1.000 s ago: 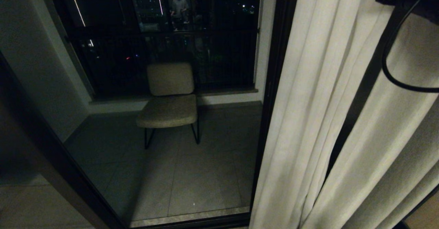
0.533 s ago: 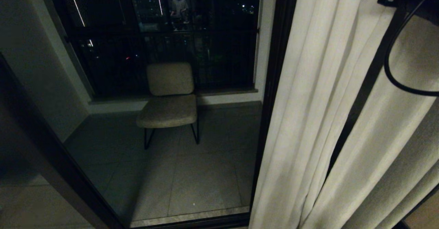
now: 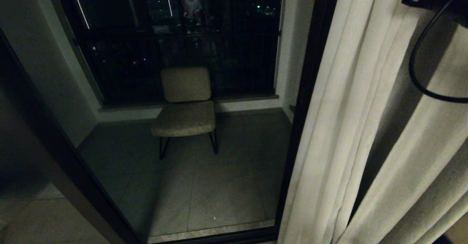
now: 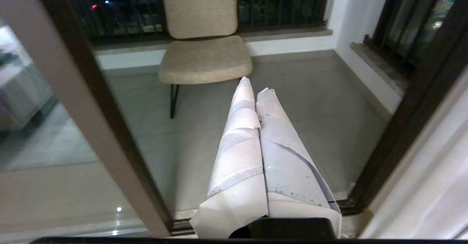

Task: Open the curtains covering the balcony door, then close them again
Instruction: Close the inner curtains on both sides

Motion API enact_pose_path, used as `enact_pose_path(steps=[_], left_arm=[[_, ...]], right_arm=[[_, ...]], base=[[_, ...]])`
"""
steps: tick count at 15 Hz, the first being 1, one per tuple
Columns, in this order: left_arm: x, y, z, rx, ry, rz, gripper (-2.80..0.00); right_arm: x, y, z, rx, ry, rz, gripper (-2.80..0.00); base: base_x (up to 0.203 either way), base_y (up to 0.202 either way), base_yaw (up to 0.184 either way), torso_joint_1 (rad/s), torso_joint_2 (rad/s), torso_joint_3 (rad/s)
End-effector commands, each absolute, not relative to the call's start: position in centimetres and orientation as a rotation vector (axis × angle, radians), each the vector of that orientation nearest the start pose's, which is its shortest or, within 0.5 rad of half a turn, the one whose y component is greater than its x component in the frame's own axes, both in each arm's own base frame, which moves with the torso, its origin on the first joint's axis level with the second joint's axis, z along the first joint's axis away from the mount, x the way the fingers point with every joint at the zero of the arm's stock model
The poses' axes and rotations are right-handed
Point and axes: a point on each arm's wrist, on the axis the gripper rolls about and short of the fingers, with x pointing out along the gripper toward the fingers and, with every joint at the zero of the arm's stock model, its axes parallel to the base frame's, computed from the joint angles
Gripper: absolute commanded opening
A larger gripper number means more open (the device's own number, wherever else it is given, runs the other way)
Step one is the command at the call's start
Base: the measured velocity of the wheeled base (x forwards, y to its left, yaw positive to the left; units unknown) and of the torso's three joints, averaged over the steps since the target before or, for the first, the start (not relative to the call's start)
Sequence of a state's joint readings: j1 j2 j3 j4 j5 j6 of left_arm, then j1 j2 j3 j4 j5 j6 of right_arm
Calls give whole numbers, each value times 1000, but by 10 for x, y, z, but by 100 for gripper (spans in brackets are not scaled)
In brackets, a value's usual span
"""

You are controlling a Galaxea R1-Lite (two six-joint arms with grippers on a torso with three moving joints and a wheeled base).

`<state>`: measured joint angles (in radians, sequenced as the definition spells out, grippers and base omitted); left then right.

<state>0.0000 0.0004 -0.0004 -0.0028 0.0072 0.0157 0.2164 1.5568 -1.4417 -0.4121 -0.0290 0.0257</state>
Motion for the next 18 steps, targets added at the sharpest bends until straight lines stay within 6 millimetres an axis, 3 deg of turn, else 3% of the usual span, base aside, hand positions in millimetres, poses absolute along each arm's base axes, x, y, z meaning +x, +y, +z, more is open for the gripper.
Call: enact_pose_path(steps=[1, 18], left_arm=[[-23, 0, 76, 15, -3, 8, -280], [-23, 0, 76, 13, -5, 8, -280]], right_arm=[[271, 59, 384, 62, -290, 191, -280], [272, 59, 384, 64, -292, 191, -280]], base=[[0, 192, 1, 2, 2, -4], [0, 193, 0, 2, 2, 2]])
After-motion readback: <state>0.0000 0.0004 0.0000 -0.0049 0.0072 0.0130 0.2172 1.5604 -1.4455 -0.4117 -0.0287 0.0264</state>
